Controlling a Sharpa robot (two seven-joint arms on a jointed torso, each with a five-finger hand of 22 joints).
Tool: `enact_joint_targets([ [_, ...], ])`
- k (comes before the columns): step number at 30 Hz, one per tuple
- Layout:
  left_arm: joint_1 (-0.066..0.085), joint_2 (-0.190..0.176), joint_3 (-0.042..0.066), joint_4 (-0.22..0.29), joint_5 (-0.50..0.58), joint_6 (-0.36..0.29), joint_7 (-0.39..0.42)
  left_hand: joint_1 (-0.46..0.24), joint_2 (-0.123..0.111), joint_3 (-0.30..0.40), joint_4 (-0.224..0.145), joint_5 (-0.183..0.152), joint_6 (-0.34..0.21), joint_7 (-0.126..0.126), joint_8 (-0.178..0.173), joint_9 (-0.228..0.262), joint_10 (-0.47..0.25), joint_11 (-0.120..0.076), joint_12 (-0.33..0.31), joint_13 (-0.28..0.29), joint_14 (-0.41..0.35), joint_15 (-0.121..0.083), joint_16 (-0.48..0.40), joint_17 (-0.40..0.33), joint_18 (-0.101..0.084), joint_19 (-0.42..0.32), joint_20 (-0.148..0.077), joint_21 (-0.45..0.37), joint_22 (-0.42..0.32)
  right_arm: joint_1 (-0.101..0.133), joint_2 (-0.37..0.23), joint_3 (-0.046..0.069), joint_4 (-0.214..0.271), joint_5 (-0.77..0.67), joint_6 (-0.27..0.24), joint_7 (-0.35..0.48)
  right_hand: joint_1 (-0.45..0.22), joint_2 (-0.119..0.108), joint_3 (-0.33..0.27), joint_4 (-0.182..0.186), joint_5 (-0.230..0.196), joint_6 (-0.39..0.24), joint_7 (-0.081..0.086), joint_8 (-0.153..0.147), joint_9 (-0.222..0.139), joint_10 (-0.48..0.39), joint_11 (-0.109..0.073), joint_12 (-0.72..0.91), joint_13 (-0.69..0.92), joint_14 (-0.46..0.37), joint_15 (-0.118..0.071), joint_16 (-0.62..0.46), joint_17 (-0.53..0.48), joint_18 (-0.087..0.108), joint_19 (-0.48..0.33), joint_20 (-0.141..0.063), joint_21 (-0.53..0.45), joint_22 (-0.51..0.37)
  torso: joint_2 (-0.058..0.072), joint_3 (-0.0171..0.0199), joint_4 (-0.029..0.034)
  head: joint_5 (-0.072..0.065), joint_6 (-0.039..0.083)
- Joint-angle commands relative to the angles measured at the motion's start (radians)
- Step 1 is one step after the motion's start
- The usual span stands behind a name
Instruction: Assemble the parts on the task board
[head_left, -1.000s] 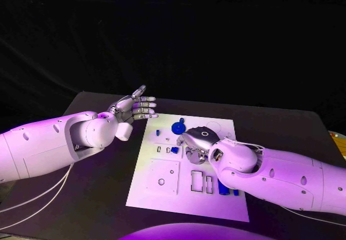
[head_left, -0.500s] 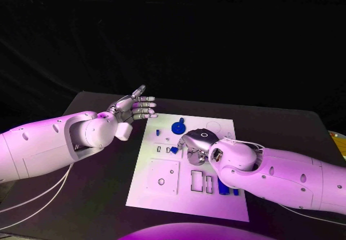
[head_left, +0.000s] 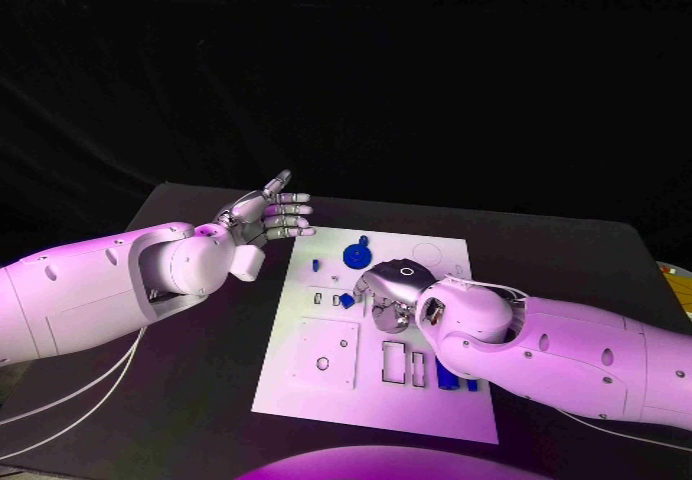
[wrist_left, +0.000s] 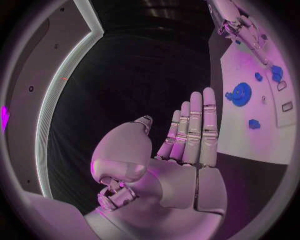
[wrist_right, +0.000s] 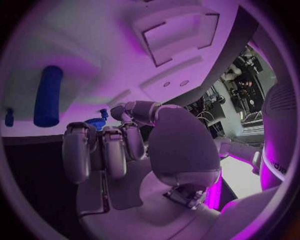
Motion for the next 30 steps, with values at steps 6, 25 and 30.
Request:
enact_joint_targets([
  [6, 0.001, 0.002, 0.001, 0.001, -0.004, 0.020, 0.003, 0.012, -0.002, -0.007, 0.001, 0.004, -0.009, 0.068, 0.003, -0.002, -0.009, -0.001, 0.006, -0.001, -0.005, 0.001, 0.004, 0.001, 0.012, 0.007, 0.002, -0.004, -0.001, 0.000, 0.007, 0.000, 0.003, -0.001, 0.008, 0.018, -0.012, 0.001, 0.002, -0.005, 0.005, 0.006, 0.001, 0.003, -0.002, 0.004, -0.003, 0.003, 0.089, 0.106, -0.007, 0.004, 0.263, 0.002, 0.019, -0.009, 0.004, 0.212, 0.000, -0.0007, 0.0003, 0.000, -0.002],
  [25, 0.001, 0.003, 0.001, 0.000, -0.004, 0.019, 0.002, 0.013, -0.001, -0.009, 0.002, 0.004, -0.011, 0.068, 0.006, -0.004, -0.010, 0.000, 0.007, -0.003, -0.007, 0.001, 0.007, 0.001, 0.012, 0.007, 0.002, -0.006, -0.002, 0.000, 0.024, 0.000, 0.012, 0.007, 0.027, 0.025, -0.019, 0.006, 0.002, -0.006, 0.003, 0.011, -0.001, 0.004, -0.004, -0.001, -0.005, -0.001, 0.084, 0.106, -0.008, 0.004, 0.263, 0.003, 0.018, -0.010, 0.005, 0.211, 0.000, -0.0017, 0.0011, 0.003, -0.003],
  [30, 0.001, 0.003, 0.001, 0.000, -0.004, 0.019, 0.002, 0.013, -0.001, -0.009, 0.002, 0.004, -0.011, 0.068, 0.006, -0.004, -0.010, 0.000, 0.007, -0.003, -0.007, 0.001, 0.007, 0.001, 0.012, 0.007, 0.002, -0.006, -0.002, 0.000, 0.025, 0.000, 0.019, 0.008, 0.028, 0.026, -0.022, 0.009, 0.002, -0.007, 0.003, 0.016, -0.002, 0.007, -0.004, -0.002, -0.006, -0.001, 0.084, 0.106, -0.009, 0.004, 0.263, 0.003, 0.017, -0.011, 0.005, 0.211, 0.000, -0.0006, 0.0008, 0.005, -0.004],
])
